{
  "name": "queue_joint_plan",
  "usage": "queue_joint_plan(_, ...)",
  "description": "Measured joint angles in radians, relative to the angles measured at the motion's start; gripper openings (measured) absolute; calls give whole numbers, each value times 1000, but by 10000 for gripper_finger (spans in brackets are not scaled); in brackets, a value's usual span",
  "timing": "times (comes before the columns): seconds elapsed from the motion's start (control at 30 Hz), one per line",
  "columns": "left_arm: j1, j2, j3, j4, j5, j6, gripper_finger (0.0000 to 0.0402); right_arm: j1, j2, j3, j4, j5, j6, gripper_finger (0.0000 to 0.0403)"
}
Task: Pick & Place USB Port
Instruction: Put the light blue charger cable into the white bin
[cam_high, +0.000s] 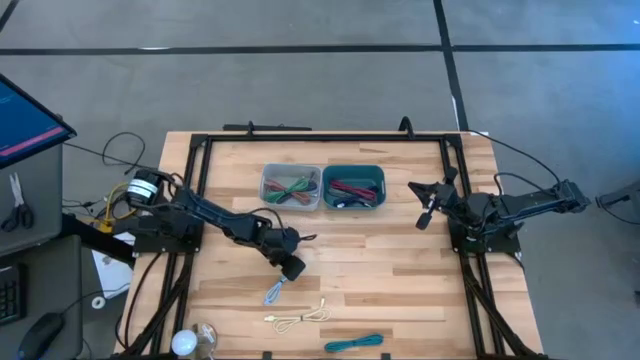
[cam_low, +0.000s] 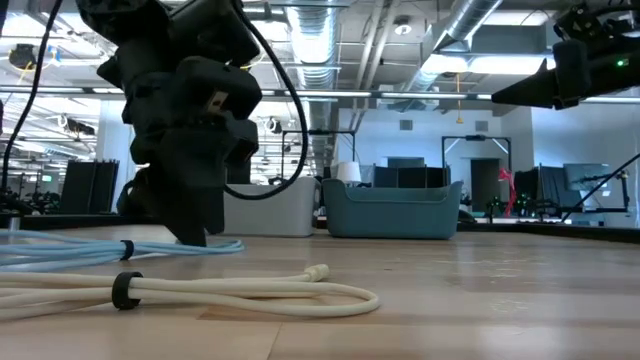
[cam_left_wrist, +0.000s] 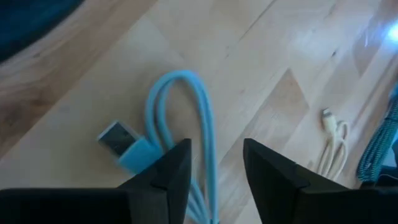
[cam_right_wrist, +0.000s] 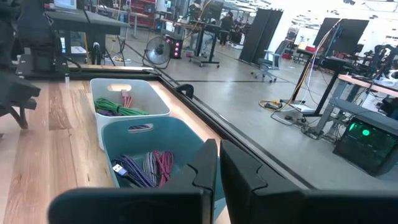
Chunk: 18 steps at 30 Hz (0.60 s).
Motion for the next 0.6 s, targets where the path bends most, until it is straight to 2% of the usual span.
queue_joint_plan(0.27, 0, 31, 3, 36, 8, 18, 170, 0, 0, 0, 1, 0, 0, 13)
queue_joint_plan(0.6, 2, 37, 2, 42, 2, 19, 149, 0, 0, 0, 2, 0, 0, 13)
